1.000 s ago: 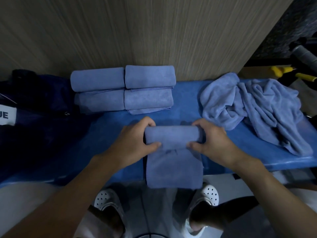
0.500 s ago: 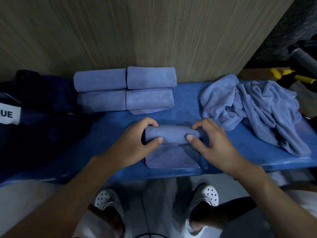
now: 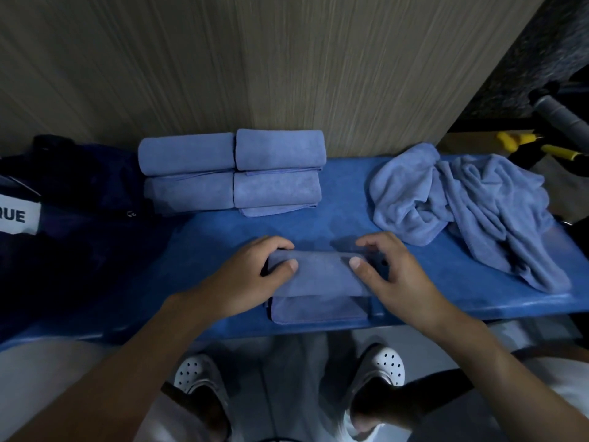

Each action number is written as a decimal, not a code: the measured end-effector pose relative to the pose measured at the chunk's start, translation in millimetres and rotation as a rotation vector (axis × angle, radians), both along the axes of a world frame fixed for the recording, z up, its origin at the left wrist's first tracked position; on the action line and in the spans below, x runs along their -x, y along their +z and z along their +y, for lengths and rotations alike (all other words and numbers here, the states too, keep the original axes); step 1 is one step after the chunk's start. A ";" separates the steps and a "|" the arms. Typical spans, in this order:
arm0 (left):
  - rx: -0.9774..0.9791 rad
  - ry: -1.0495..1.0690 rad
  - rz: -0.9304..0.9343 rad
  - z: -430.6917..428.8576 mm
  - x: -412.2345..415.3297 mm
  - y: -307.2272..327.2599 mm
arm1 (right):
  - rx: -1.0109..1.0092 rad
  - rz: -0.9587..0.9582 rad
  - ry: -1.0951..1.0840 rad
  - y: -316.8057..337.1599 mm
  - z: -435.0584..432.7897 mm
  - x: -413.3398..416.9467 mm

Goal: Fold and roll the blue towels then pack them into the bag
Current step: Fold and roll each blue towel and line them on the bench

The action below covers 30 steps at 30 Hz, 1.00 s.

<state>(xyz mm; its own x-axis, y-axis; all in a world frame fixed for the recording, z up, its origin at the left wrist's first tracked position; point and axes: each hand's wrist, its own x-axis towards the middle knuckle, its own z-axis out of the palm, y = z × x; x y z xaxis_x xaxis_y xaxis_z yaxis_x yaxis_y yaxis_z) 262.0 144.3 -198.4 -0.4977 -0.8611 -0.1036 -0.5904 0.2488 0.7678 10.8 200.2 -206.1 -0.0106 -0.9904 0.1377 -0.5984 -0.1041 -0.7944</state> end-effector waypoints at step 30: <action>0.200 0.231 0.177 -20.1 7.8 3.1 | -0.043 -0.022 -0.149 0.7 -31.5 -2.9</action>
<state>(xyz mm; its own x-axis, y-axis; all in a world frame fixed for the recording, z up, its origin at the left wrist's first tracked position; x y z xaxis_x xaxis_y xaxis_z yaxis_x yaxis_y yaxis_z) 254.2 124.2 -195.3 -0.2823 -0.9477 0.1487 -0.5105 0.2796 0.8131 13.7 168.6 -205.5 -0.1602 -0.9827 0.0930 -0.5873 0.0192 -0.8092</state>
